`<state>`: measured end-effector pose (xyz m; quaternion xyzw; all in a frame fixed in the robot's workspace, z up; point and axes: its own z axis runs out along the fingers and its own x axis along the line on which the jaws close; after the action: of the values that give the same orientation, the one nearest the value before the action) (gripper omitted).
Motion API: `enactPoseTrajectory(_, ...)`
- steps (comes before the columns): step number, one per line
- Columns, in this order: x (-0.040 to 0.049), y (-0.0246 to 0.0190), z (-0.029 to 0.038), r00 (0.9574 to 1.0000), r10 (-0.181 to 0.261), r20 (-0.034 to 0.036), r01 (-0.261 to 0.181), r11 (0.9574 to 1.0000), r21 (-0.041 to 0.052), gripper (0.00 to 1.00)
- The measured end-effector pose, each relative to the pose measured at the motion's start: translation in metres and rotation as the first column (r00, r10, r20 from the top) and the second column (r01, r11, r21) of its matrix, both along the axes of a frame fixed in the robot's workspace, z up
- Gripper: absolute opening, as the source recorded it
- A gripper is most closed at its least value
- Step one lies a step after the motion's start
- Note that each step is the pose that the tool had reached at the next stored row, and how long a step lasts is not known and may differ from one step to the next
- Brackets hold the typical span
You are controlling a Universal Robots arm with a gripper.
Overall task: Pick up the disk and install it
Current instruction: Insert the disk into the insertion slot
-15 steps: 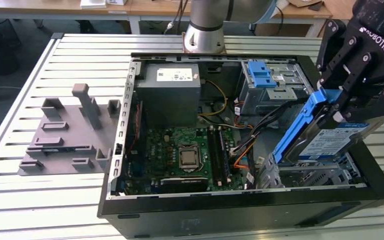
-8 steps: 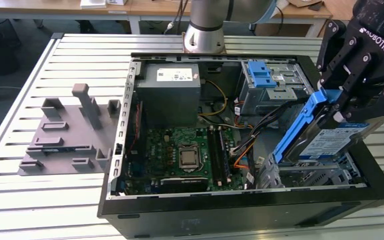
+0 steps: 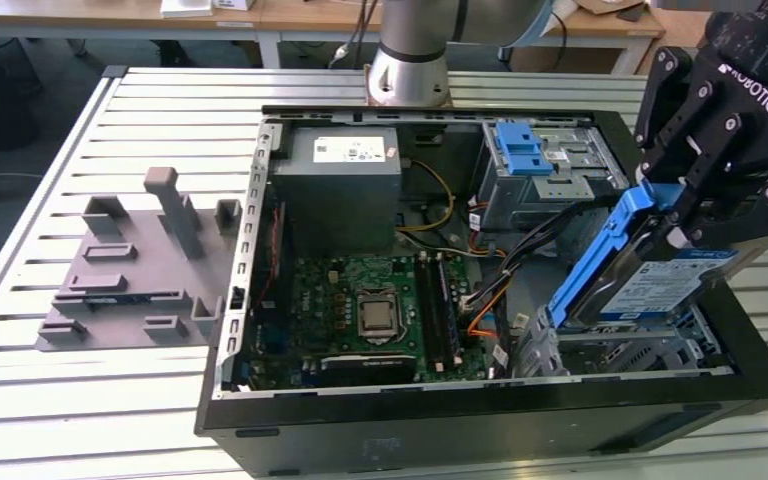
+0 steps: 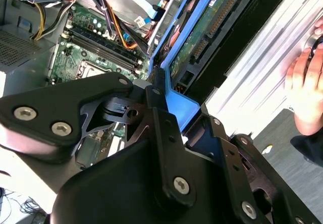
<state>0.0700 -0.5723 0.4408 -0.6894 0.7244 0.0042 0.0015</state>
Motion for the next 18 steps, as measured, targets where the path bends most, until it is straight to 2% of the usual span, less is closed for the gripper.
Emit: enactPoseTrajectory(18, 0.0002, 0.0000, -0.0153, 1.0000, -0.001, 0.0000, 0.001, 1.0000, 0.0001, 0.37)
